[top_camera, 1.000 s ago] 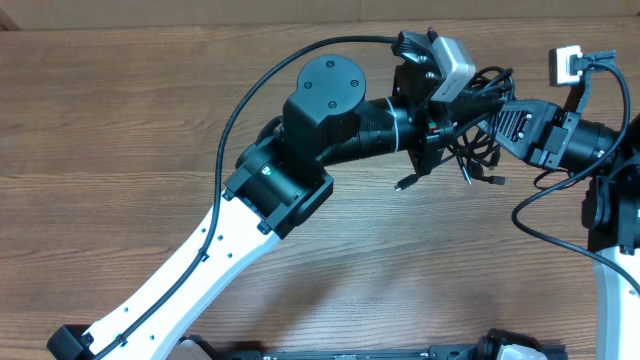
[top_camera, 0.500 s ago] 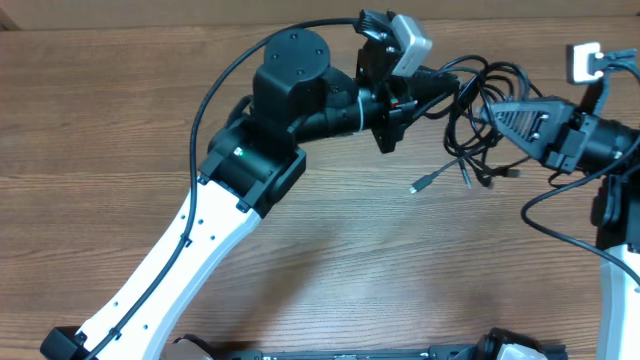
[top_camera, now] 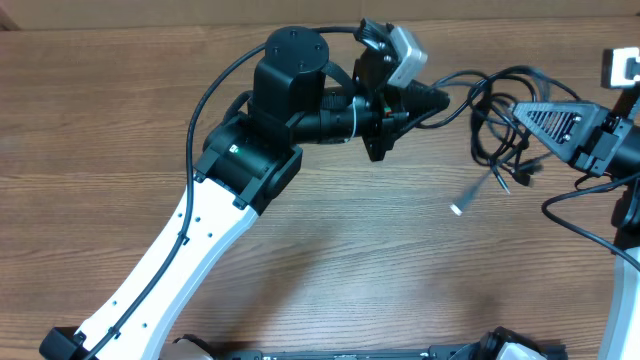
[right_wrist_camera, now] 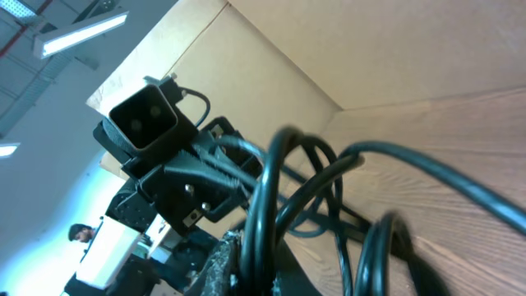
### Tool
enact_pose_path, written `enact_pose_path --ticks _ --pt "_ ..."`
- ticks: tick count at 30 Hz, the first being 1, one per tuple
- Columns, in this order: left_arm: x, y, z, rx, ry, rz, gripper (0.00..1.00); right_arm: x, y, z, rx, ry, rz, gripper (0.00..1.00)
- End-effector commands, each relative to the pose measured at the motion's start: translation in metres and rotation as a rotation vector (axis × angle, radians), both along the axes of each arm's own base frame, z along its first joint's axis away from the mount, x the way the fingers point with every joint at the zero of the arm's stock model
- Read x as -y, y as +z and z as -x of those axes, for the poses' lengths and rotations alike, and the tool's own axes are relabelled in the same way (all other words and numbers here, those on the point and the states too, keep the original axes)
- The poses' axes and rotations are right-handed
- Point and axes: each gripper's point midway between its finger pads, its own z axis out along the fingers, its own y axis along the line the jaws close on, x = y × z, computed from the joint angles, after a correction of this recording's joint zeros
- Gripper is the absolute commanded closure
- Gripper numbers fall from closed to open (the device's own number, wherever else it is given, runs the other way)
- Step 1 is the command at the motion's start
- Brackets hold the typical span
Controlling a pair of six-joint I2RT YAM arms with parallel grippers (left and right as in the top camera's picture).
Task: Untangle cables
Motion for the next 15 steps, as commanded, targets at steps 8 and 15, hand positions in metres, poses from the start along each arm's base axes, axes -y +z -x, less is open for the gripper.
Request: enact_pose_path --ticks 8,15 --pt "-0.007 0.006 0.072 0.349 -0.454 0.053 0.96 -0.001 0.005 0.007 0.019 0.021 0.008 0.87" --pt "-0.005 0.005 0.064 0.357 -0.408 0.034 0.96 -0.001 0.002 0.007 -0.017 0.022 -0.01 0.87"
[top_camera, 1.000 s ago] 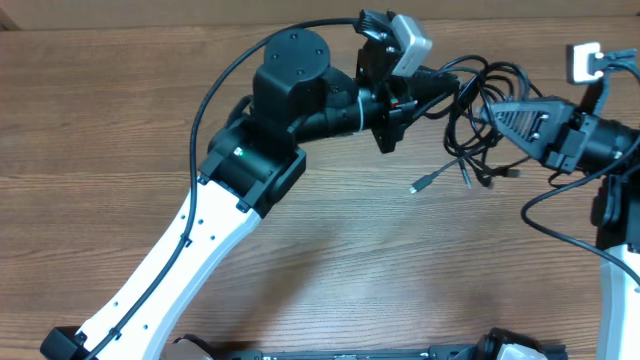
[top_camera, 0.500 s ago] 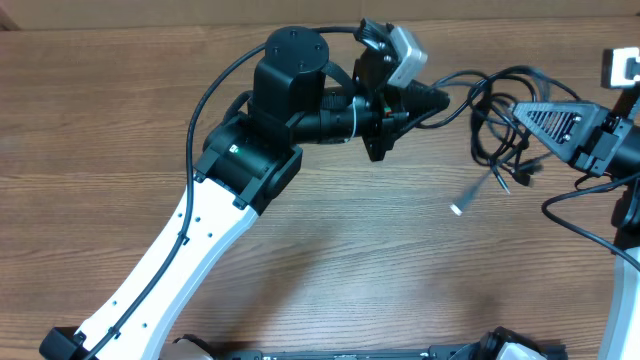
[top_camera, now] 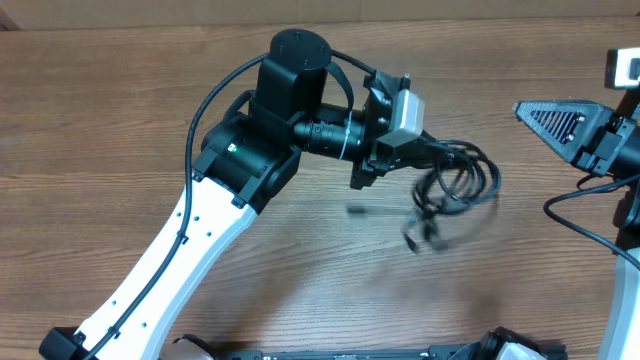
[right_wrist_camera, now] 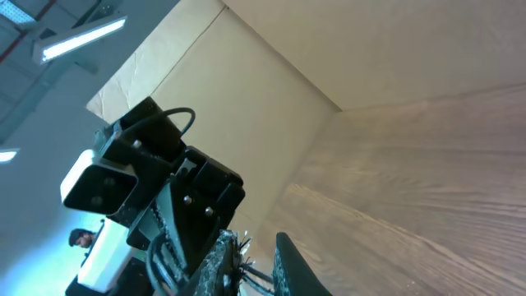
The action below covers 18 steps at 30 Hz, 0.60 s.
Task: Untangle cables
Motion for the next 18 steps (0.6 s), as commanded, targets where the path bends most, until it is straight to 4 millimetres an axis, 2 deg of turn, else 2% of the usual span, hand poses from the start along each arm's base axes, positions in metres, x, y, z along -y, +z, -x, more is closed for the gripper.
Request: enact_pose_path --ticks 1,3,5,9,12,18 --pt "-0.002 0.009 0.001 0.069 -0.01 0.027 0.96 -0.003 0.003 0.007 -0.014 0.03 -0.009 0.87" --pt "-0.001 0.007 -0.007 0.064 0.039 0.014 0.96 -0.003 0.001 0.007 -0.035 0.03 -0.02 0.8" --pt "0.0 0.005 -0.021 0.042 0.121 -0.008 0.96 -0.003 0.0 0.008 -0.052 0.03 -0.029 0.68" --pt "-0.003 0.0 -0.055 -0.058 0.338 -0.048 0.96 -0.003 -0.001 0.008 -0.066 0.031 -0.036 0.56" --pt "-0.003 0.007 -0.064 -0.087 0.389 -0.02 0.96 -0.004 -0.004 0.008 -0.089 0.031 -0.047 0.52" --pt "-0.003 0.036 -0.076 -0.107 0.446 0.09 0.96 -0.004 -0.007 0.008 -0.118 0.031 -0.062 0.52"
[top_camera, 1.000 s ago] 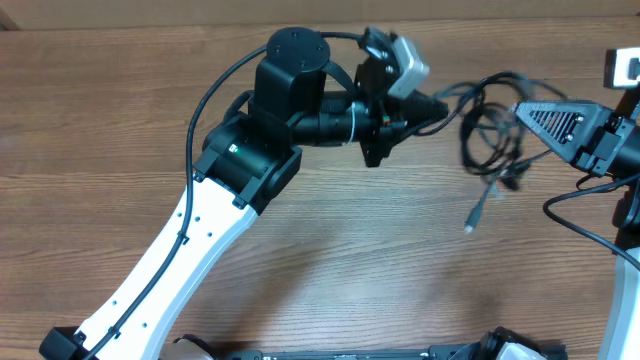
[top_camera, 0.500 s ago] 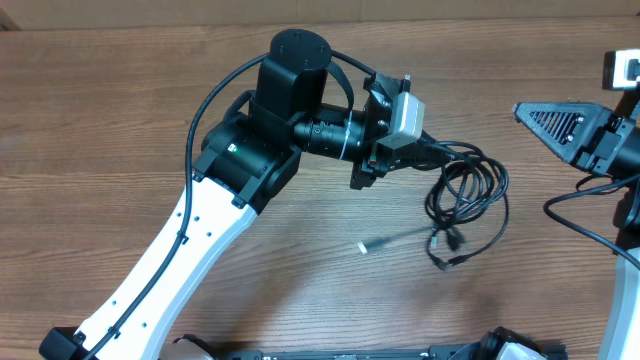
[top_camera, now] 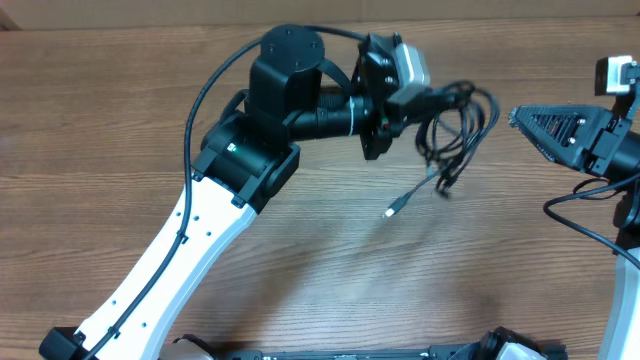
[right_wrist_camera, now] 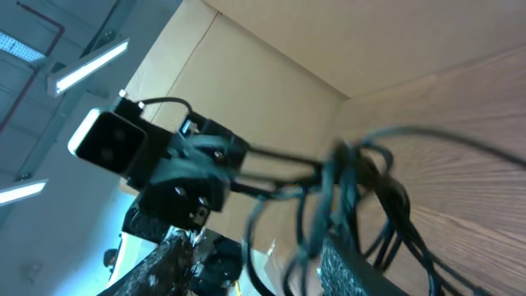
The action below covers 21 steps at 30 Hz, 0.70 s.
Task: Untangle cables
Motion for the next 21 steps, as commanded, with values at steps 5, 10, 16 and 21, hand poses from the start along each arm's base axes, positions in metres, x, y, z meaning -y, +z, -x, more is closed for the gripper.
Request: enact_pose_path --ticks 5,10,16,21 --pt "-0.007 0.028 -0.019 -0.087 0.122 0.109 0.96 -0.004 0.004 0.007 0.007 0.034 -0.003 0.52" --pt "-0.004 0.039 -0.018 -0.103 0.133 0.158 0.96 -0.015 0.003 0.009 0.019 0.072 0.003 0.51" --pt "0.009 0.042 -0.012 -0.094 0.163 0.169 0.96 -0.028 0.003 0.01 0.032 0.102 0.014 0.52" --pt "0.012 0.044 -0.007 -0.088 0.14 0.176 0.96 -0.03 0.003 0.01 0.032 0.106 0.014 0.53"
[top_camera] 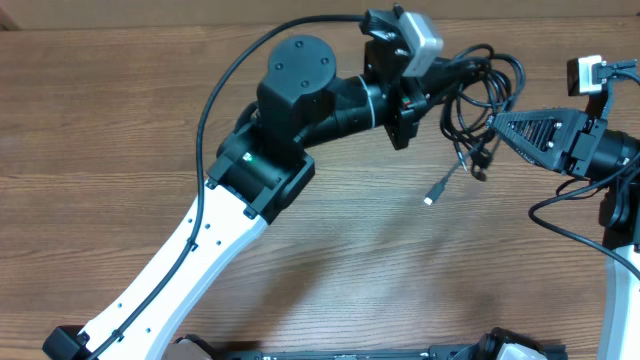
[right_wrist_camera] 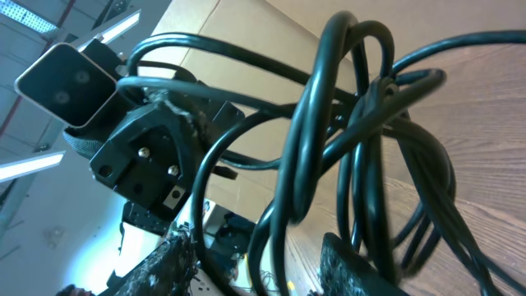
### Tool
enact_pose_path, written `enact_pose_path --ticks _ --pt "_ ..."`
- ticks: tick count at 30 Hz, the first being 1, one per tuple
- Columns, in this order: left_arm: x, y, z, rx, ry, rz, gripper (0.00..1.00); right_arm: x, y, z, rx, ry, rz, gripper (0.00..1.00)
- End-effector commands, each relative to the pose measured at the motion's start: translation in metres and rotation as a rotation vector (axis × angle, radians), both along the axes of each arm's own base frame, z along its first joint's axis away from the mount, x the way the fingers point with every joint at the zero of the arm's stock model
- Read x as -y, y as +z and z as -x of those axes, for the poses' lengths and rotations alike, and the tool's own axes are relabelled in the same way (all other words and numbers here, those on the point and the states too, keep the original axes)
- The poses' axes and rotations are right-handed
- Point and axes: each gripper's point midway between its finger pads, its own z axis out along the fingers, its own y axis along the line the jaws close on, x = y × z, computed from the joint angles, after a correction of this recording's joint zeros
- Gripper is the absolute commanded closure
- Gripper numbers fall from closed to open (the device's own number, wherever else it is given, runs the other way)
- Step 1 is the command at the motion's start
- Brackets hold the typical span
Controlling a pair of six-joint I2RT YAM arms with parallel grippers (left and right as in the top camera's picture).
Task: Untangle cables
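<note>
A tangled bundle of black cables (top_camera: 478, 88) hangs above the table with my left gripper (top_camera: 443, 70) shut on its left side. One loose end with a plug (top_camera: 430, 198) dangles below it. My right gripper (top_camera: 497, 124) points left at the bundle's right edge. In the right wrist view the cable loops (right_wrist_camera: 362, 140) fill the frame. Strands run between the open right gripper (right_wrist_camera: 256, 247) fingers (right_wrist_camera: 177, 263). My left gripper (right_wrist_camera: 156, 156) shows behind the loops.
The wooden table (top_camera: 120, 120) lies under both arms. A cardboard wall (top_camera: 150, 10) runs along its far edge. The left arm's black and white links (top_camera: 250, 170) cross the middle of the table. The right arm's own cable (top_camera: 580, 225) loops at the right edge.
My left gripper has moved right and toward the far edge with the bundle. The right gripper has shifted slightly left. The loops now reach the right fingers, with strands between them.
At first the bundle hung between both grippers, close to the right fingers. Then my left gripper held it over the table's middle, away from the right gripper. After that it was back near the far edge, and now it sits at the open right fingers.
</note>
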Motion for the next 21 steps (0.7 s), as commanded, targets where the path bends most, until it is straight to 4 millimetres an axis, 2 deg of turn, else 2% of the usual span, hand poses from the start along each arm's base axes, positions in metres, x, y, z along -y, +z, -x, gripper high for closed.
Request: enact_pose_path --ticks 1,5,7,10,21 --pt "-0.003 0.012 0.001 0.005 0.007 0.03 0.96 -0.002 0.004 0.002 0.026 0.003 0.01 0.52" --pt "-0.002 0.012 0.003 0.004 -0.003 0.029 0.96 -0.001 0.003 0.0 0.024 -0.012 0.013 0.53" --pt "-0.002 0.012 0.004 0.005 -0.01 0.03 0.96 -0.001 0.003 0.0 0.025 -0.012 0.013 0.59" --pt "-0.002 0.012 0.004 0.005 -0.012 0.03 0.96 -0.001 0.003 -0.001 0.024 -0.014 0.014 0.6" --pt "0.001 0.01 0.012 -0.005 -0.061 0.021 0.96 0.0 0.003 -0.003 0.022 -0.031 0.016 0.59"
